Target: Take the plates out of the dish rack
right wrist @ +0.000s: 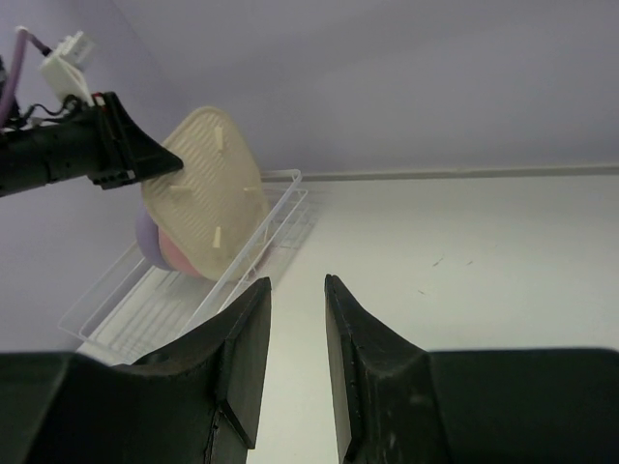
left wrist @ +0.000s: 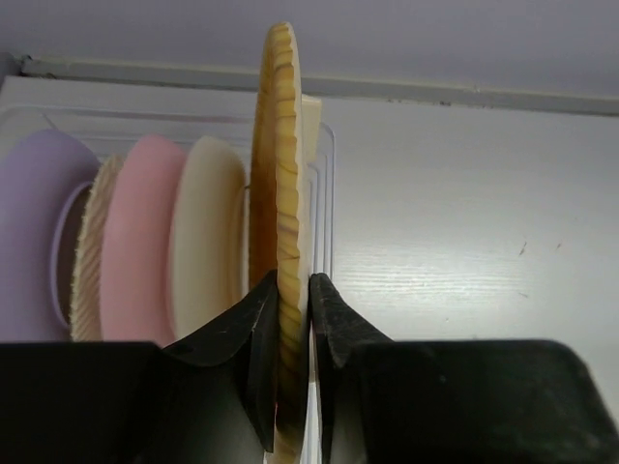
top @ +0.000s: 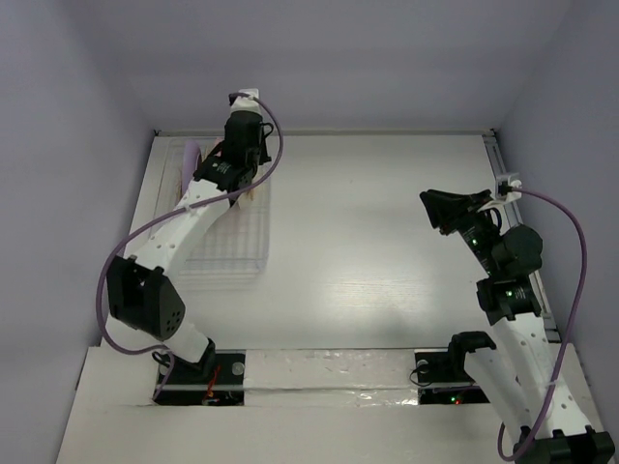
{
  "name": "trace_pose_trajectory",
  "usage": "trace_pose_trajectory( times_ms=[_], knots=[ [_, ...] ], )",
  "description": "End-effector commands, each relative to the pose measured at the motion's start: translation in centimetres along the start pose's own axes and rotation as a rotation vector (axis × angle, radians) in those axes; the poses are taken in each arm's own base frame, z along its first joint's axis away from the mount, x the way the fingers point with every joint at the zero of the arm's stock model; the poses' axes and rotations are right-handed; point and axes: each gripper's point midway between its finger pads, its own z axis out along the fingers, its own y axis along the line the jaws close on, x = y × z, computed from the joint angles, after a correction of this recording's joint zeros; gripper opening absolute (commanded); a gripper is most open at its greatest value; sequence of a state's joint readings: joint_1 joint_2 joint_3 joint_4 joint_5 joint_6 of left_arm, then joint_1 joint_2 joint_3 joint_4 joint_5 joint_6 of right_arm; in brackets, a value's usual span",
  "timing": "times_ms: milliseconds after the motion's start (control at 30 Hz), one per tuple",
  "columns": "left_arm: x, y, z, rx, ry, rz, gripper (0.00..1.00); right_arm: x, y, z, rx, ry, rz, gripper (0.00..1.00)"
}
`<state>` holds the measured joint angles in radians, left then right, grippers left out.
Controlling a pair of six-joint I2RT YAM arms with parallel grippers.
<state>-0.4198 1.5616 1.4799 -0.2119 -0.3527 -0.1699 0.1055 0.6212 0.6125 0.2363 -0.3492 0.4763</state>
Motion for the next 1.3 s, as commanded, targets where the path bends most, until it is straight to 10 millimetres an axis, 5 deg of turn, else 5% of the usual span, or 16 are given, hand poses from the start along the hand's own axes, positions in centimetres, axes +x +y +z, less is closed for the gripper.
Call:
trace_pose_trajectory(
  times_ms=[0, 233, 467, 600, 733, 767, 1033, 1267],
  knots=[
    [-8.2, 2.0, -4.3, -0.039, -0.263, -0.092, 0.0, -2.1, 1.3, 0.2, -0.043, -0.051, -0.02, 0.35],
    [-12.1, 0.4, -8.3, 0.024, -0.352, -0.072, 0.0, -2.4, 0.6, 0.0, 0.001, -0.063, -0.018, 0.32],
    [-11.6, -8.8, -10.0, 0.163, -0.343, 0.033, 0.0, -3.2, 0.6, -0.6, 0.022, -0.098, -0.036, 0.25],
    [-9.5, -14.3, -9.5, 0.227, -0.309, 0.097, 0.0, -4.7, -0.3, -1.8, 0.112, -0.164, -0.04, 0.25],
    [-6.4, -19.4, -8.3, 0.272, -0.264, 0.198, 0.0, -7.5, -3.8, -5.7, 0.375, -0.338, -0.026, 0.18],
    [-5.2, -20.9, -7.5, 0.282, -0.249, 0.216, 0.0, -8.7, -3.2, -7.2, 0.379, -0.401, -0.026, 0.17],
    [0.4, -26.2, -3.4, 0.272, -0.201, 0.331, 0.0, -10.5, -3.7, -11.0, 0.466, -0.541, 0.005, 0.13],
    [7.9, -30.0, -0.8, 0.237, -0.155, 0.535, 0.0, -11.0, -3.9, -12.3, 0.5, -0.583, 0.017, 0.13]
  ],
)
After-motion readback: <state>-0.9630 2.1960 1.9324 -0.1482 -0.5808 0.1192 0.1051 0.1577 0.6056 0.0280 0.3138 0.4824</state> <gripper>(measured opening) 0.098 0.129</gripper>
